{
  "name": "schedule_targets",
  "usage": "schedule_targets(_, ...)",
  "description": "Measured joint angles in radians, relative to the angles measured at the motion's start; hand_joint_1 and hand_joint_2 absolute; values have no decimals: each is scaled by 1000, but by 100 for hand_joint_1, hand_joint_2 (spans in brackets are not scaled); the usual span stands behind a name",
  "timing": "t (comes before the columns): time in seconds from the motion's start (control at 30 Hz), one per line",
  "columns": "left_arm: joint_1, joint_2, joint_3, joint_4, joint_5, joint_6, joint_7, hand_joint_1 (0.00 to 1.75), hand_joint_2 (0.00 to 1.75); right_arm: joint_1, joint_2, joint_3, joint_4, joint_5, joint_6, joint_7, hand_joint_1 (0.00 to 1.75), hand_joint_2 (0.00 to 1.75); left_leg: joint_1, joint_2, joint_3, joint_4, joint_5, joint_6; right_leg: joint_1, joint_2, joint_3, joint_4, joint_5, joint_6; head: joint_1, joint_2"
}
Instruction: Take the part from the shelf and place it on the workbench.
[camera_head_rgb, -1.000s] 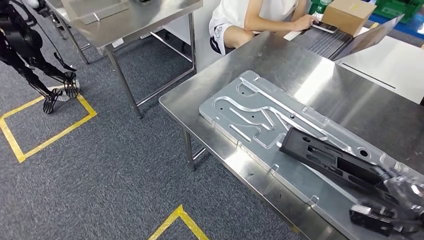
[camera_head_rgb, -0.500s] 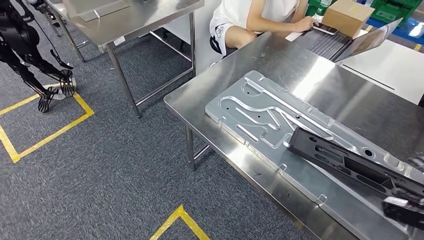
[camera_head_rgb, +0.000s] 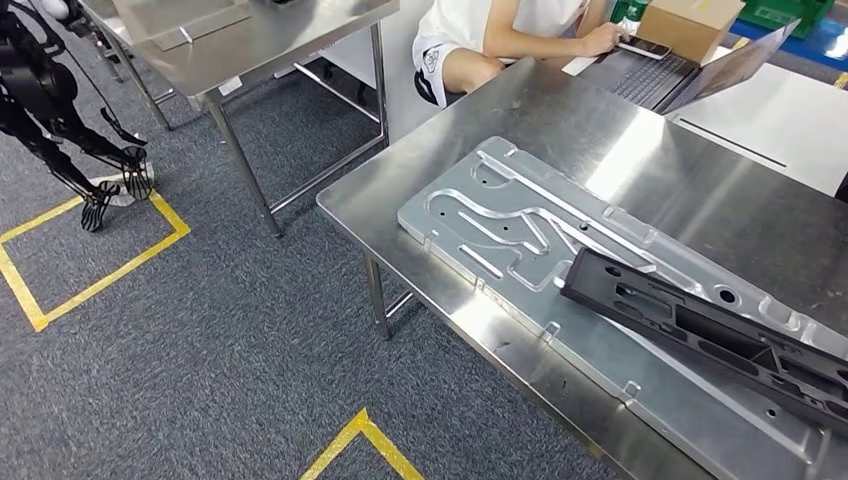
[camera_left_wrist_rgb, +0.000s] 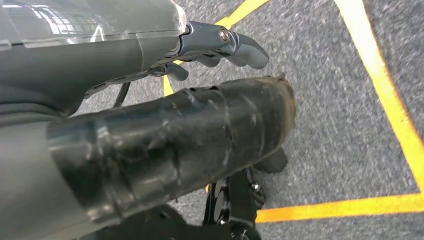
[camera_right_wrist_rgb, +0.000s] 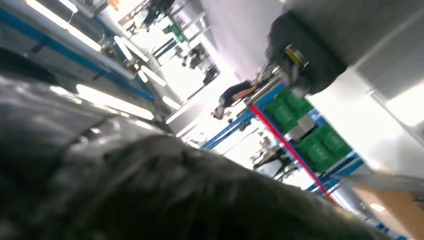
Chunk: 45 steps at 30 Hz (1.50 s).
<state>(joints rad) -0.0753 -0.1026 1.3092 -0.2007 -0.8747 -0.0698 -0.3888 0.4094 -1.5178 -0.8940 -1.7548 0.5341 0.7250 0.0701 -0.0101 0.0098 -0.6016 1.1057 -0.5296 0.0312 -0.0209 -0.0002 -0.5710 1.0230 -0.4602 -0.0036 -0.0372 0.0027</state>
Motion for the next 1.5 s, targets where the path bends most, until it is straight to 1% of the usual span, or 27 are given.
schedule_targets(0.07, 0, 0, 3, 0, 2, -3, 0, 0, 0, 0, -25, -10, 0, -3, 6, 3, 0, 0, 3, -2, -56, 130, -68, -6, 3, -2, -5, 2, 3, -4, 0, 0)
schedule_targets(0.1, 0, 0, 5, 0, 2, -4, 0, 0, 0, 0, -31, -13, 0, -3, 10, 3, 0, 0, 4, -2, -79, 183, -87, -7, 4, -2, -8, 3, 2, -5, 0, 0)
schedule_targets(0.13, 1, 0, 6, 0, 3, -4, 1, 0, 0, 0, -35, -15, 0, 0, 17, 1, 0, 0, 5, -2, -89, 207, -87, -8, 5, -2, -10, 5, 2, -6, 0, 0)
schedule_targets(0.17, 1, 0, 8, 0, 3, -4, 1, 0, 0, 0, -37, -17, 0, 7, 27, -2, 0, 0, 5, -2, -78, 190, -67, -7, 5, -2, -11, 6, 1, -6, 0, 0)
schedule_targets(0.23, 3, 1, 11, 0, 4, -4, 3, 0, 0, -1, -36, -26, 0, 30, 48, -14, 0, 0, 5, -2, -12, 61, 0, -2, 5, -1, -10, 8, 0, -5, 0, 0)
schedule_targets(0.3, 3, 1, 12, 0, 4, -3, 3, 0, 0, -2, -33, -38, -1, 50, 62, -26, 0, 0, 3, -2, 44, -51, 33, 4, 8, 0, -14, 13, 0, 2, 0, 0)
schedule_targets(0.4, 2, 2, 15, 0, 4, -2, 3, 0, 0, -3, -24, -50, -2, 67, 71, -38, 0, 0, 0, -1, 52, -79, 37, 16, 10, 1, -19, 11, 6, 19, 0, 0)
schedule_targets(0.47, 2, 2, 17, 0, 4, -1, 3, 0, 0, -3, -18, -59, -2, 74, 74, -44, 0, 0, 2, 1, 53, -90, 48, 28, 7, 1, -26, 28, -9, 28, 1, 0)
schedule_targets(0.5, 2, 2, 18, 0, 4, -1, 3, 0, 0, -4, -14, -64, -2, 77, 75, -46, 0, 0, 4, 3, 53, -95, 53, 33, 6, 1, -40, 62, -34, 33, 1, 0)
schedule_targets(0.57, 2, 2, 19, 0, 4, 0, 3, 0, 0, -4, -3, -71, -3, 81, 77, -49, 0, 0, 4, 4, 51, -98, 57, 38, 3, 1, -91, 179, -102, 42, 1, 0)
schedule_targets(0.6, 2, 2, 19, 0, 4, 0, 3, 0, 0, -2, 2, -72, -3, 81, 78, -49, 0, 0, 3, 4, 49, -97, 57, 39, 2, 1, -117, 237, -125, 45, 1, 0)
schedule_targets(0.63, 3, 2, 19, 0, 4, 0, 3, 0, 0, -1, 8, -72, -3, 81, 79, -49, 0, 0, 2, 4, 48, -96, 57, 39, 0, 1, -130, 269, -130, 46, 1, 0)
schedule_targets(0.67, 3, 2, 20, 0, 4, 1, 3, 0, 0, 0, 13, -72, -3, 81, 79, -49, 0, 0, 1, 4, 47, -94, 57, 39, -1, 0, -126, 264, -116, 47, 1, 0)
schedule_targets(0.7, 3, 2, 20, 0, 4, 1, 4, 0, 0, 0, 16, -72, -3, 82, 79, -50, 0, 0, 1, 3, 48, -92, 56, 38, -2, 0, -103, 219, -85, 46, 1, 0)
schedule_targets(0.77, 3, 2, 20, 0, 5, 3, 7, 0, 0, 0, 19, -76, -3, 84, 79, -53, 0, 0, 0, 3, 49, -88, 52, 34, 0, 0, -35, 83, -25, 42, 1, 0)
schedule_targets(0.8, 2, 2, 20, 0, 6, 4, 8, 0, 0, 0, 20, -79, -3, 88, 80, -57, 0, 0, -1, 2, 48, -86, 51, 31, 3, 0, -14, 35, -9, 37, 1, 0)
schedule_targets(0.87, 1, 2, 21, 0, 10, 4, 8, 0, 0, 0, 23, -89, -3, 98, 84, -66, 0, 0, -2, 2, 45, -85, 52, 24, 11, 2, -4, 8, -8, 28, 1, 0)
schedule_targets(0.97, 1, 2, 23, 0, 12, 4, 4, 0, 0, 6, 27, -113, -6, 116, 93, -85, 0, 0, 0, 1, 40, -70, 39, 9, 7, 2, 0, -4, -1, 10, 0, 0)
schedule_targets(1.03, 1, 2, 25, 0, 8, 4, 3, 0, 0, 18, 29, -133, -10, 115, 86, -91, 0, 0, 2, -2, 2, 14, -12, 2, 3, 0, 4, -12, 3, -1, -1, 0)
schedule_targets(1.1, 1, 1, 27, 0, 4, 4, 3, 0, 0, 36, 31, -148, -12, 105, 69, -89, 0, 0, 4, -3, -62, 147, -70, -1, 5, 1, 2, -11, 4, -6, -1, 0)
schedule_targets(1.13, 1, 2, 27, 0, 2, 4, 3, 0, 0, 45, 31, -152, -13, 101, 61, -85, 0, 0, 5, -3, -83, 190, -80, -2, 6, 1, 1, -10, 3, -6, -1, 0)
schedule_targets(1.17, 2, 2, 27, 0, 1, 5, 3, 0, 0, 53, 31, -155, -14, 98, 54, -82, 0, 0, 5, -3, -89, 199, -72, -3, 6, 1, 0, -8, 3, -6, -1, 0)
schedule_targets(1.2, 2, 2, 28, 0, 0, 5, 3, 0, 0, 60, 31, -158, -14, 98, 49, -78, 0, 0, 5, -3, -77, 172, -47, -2, 6, 2, 0, -5, 2, -6, -1, 0)
schedule_targets(1.27, 2, 3, 28, 0, -1, 4, 3, 0, 0, 69, 31, -164, -16, 98, 45, -73, 0, 0, 4, -3, -11, 37, 18, 4, 7, 3, -1, 1, -2, -3, -1, 0)
schedule_targets(1.33, 1, 3, 28, 0, -1, 4, 3, 0, 0, 75, 31, -167, -17, 98, 43, -71, 0, 0, 3, -2, 35, -62, 49, 10, 10, 3, -5, 7, -4, 5, -1, 0)
schedule_targets(1.43, 1, 4, 28, 0, -1, 4, 2, 0, 0, 84, 30, -171, -18, 95, 35, -68, 0, 0, 1, -2, 40, -84, 55, 20, 9, 3, -8, 7, -1, 20, -1, 0)
schedule_targets(1.5, 1, 3, 28, 0, -1, 4, 2, 0, 0, 89, 29, -176, -18, 94, 30, -67, 0, 0, 4, 0, 43, -97, 64, 30, 6, 2, -19, 36, -26, 30, 0, 0)
